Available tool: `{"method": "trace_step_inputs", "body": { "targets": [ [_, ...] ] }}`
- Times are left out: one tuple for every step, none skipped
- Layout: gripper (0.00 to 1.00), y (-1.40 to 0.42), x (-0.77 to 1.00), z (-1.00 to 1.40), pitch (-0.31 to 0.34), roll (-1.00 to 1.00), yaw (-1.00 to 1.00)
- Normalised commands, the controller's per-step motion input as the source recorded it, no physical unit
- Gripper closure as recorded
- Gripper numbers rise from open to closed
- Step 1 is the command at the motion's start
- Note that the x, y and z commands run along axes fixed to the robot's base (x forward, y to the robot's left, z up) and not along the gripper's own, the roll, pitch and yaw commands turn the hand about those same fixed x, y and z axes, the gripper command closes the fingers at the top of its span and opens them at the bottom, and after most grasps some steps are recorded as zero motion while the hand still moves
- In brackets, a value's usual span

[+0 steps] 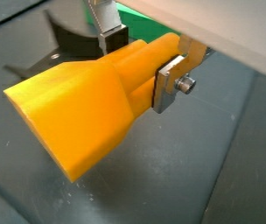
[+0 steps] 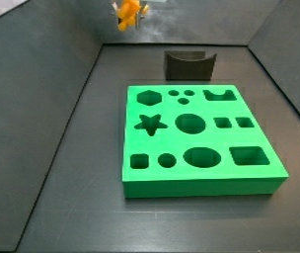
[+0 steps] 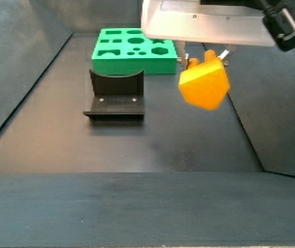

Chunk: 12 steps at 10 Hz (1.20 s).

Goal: Pick up the 3 prong object. Move up. Rotate the 3 prong object. Place the 3 prong object on the fixture. Regrasp the 3 prong object. Move to above the board. Insert the 3 prong object.
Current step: Rotate the 3 prong object.

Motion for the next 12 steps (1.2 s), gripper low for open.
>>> {"method": "trace_step_inputs", "body": {
  "targets": [
    [1.0, 0.02, -0.01, -0.01, -0.004, 0.0, -1.0],
    [1.0, 0.02, -0.01, -0.01, -0.005, 0.0, -1.0],
    [1.0, 0.02, -0.01, -0.01, -0.005, 0.0, -1.0],
    [1.0, 0.02, -0.01, -0.01, -0.005, 0.0, -1.0],
    [1.0, 0.02, -0.01, -0.01, -0.005, 0.0, -1.0],
    [1.0, 0.02, -0.01, -0.01, -0.005, 0.0, -1.0],
    [1.0, 0.02, -0.01, -0.01, -0.005, 0.0, -1.0],
    [1.0, 0.02, 0.0, -0.01, -0.006, 0.0, -1.0],
    [1.0, 0.02, 0.0, -0.01, -0.006, 0.0, -1.0],
    [1.0, 0.02, 0.0, -0.01, -0.006, 0.0, -1.0],
    [1.0, 0.01, 0.0, -0.01, -0.006, 0.0, -1.0],
    [1.0, 0.01, 0.0, -0.01, -0.006, 0.0, -1.0]
  ]
}}
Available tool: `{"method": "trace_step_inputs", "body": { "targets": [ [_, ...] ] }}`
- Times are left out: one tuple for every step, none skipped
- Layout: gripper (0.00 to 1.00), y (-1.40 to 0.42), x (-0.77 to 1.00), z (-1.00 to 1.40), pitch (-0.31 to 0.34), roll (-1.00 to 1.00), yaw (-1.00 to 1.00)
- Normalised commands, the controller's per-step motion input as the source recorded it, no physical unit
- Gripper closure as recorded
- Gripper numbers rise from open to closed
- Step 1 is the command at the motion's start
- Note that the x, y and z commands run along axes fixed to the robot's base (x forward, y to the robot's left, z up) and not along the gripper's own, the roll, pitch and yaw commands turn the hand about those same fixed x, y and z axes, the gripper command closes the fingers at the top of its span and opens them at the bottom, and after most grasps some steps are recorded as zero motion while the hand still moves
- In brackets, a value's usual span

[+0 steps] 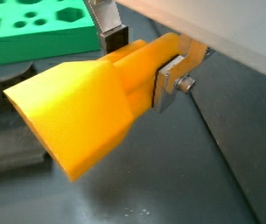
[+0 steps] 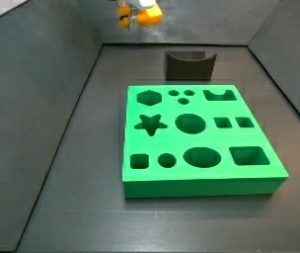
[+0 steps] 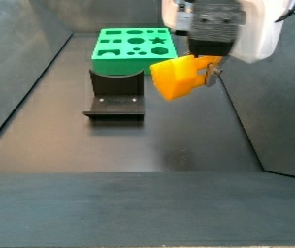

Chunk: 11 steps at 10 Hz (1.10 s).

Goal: Pick up the 3 prong object. Move up. Rotate the 3 prong object. Place the 3 prong object on the fixture. Regrasp the 3 prong object. Move to above the board. Insert the 3 prong object.
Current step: Rotate the 3 prong object.

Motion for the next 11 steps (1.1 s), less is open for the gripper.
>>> {"method": "trace_step_inputs", "body": {
  "targets": [
    [1.0, 0.01, 0.0, -0.01, -0.006, 0.0, -1.0],
    [1.0, 0.01, 0.0, -0.01, -0.007, 0.0, -1.0],
    [1.0, 0.01, 0.0, -0.01, -0.007, 0.0, -1.0],
    [1.0, 0.01, 0.0, -0.01, -0.007, 0.0, -1.0],
    [1.0, 0.01, 0.0, -0.01, -0.007, 0.0, -1.0],
    [1.0, 0.01, 0.0, -0.01, -0.008, 0.0, -1.0],
    [1.0, 0.01, 0.0, -0.01, -0.008, 0.0, -1.0],
    [1.0, 0.01, -0.01, -0.01, -0.008, 0.0, -1.0],
    [1.0, 0.01, -0.01, -0.01, -0.009, 0.0, -1.0],
    [1.0, 0.01, -0.01, -0.01, -0.009, 0.0, -1.0],
    [1.0, 0.01, -0.01, -0.01, -0.009, 0.0, -1.0]
  ]
}}
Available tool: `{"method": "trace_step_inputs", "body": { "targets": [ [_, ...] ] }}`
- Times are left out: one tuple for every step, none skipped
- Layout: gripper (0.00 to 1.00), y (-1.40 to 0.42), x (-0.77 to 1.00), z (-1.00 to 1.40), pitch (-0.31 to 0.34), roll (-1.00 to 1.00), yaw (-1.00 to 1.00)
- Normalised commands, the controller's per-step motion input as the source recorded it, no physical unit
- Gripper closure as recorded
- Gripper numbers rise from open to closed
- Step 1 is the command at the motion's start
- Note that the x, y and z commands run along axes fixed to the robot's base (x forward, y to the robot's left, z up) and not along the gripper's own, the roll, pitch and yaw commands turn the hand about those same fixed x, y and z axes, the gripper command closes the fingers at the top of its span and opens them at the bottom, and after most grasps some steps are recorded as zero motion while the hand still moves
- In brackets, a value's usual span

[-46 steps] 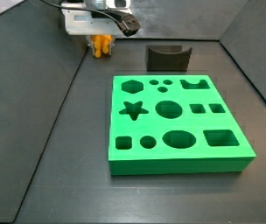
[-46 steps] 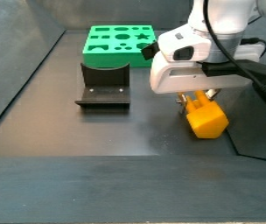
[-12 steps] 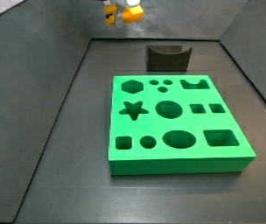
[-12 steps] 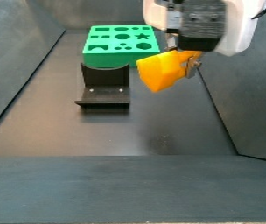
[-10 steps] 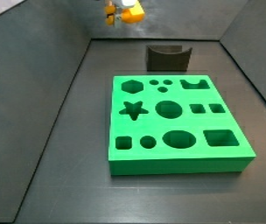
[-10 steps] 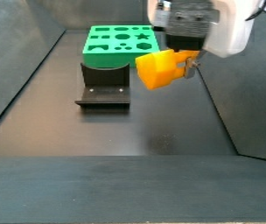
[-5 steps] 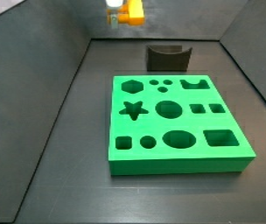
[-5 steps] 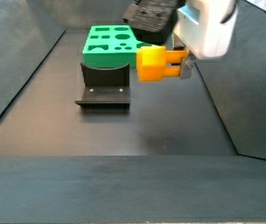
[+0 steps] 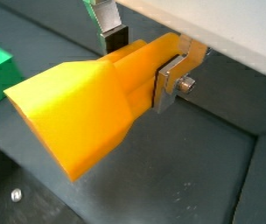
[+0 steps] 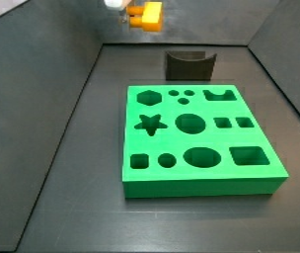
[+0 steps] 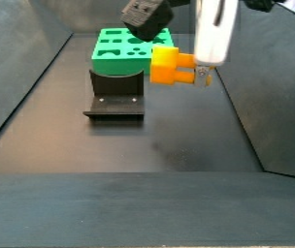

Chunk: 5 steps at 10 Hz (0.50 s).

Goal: Pick up the 3 prong object. Move up. Rotate the 3 prong object. Place the 3 prong object on the fixture. Regrasp the 3 prong object. Move to above the board. Insert the 3 prong object.
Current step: Rotate the 3 prong object.

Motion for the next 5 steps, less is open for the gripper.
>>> {"method": "trace_step_inputs", "body": {
  "targets": [
    [1.0, 0.01, -0.01, -0.01, -0.01, 0.0, -1.0],
    [1.0, 0.01, -0.01, -0.01, -0.01, 0.0, -1.0],
    [1.0, 0.01, -0.01, -0.01, -0.011, 0.0, -1.0],
    [1.0, 0.01, -0.01, -0.01, -0.011, 0.0, -1.0],
    [1.0, 0.01, -0.01, -0.01, -0.012, 0.0, -1.0]
  ]
}}
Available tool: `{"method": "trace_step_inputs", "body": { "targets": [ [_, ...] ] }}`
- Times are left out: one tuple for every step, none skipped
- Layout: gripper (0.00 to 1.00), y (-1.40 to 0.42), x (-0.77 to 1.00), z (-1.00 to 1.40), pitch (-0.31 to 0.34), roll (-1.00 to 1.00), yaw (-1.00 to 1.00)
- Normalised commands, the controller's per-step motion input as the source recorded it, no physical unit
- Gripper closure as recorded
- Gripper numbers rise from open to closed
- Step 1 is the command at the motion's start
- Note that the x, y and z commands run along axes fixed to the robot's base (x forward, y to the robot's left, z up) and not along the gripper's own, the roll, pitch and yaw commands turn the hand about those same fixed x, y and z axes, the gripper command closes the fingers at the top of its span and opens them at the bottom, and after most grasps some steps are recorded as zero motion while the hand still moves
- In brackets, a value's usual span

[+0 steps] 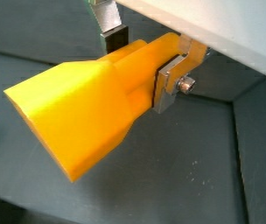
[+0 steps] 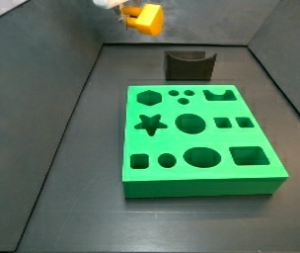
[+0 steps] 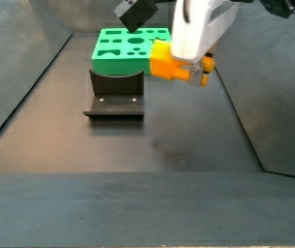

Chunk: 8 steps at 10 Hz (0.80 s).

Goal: Pick up the 3 prong object. Move up. Rotate the 3 prong object. Place the 3 prong object on the fixture. Regrasp the 3 prong object. Move to above the board. Insert the 3 prong object.
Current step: Rotate the 3 prong object.

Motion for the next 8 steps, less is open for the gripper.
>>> {"method": "trace_step_inputs", "body": {
  "targets": [
    [1.0, 0.01, -0.01, -0.01, -0.013, 0.0, -1.0],
    [1.0, 0.01, -0.01, -0.01, -0.014, 0.0, -1.0],
    [1.0, 0.01, -0.01, -0.01, -0.015, 0.0, -1.0],
    [1.0, 0.01, -0.01, -0.01, -0.016, 0.0, -1.0],
    [1.0, 0.01, -0.01, -0.01, -0.017, 0.0, -1.0],
    [1.0, 0.01, -0.01, -0.01, -0.019, 0.0, -1.0],
    [1.0, 0.01, -0.01, -0.01, -0.021, -0.01, -1.0],
    [1.0, 0.01, -0.01, -0.01, -0.024, -0.01, -1.0]
  ]
}}
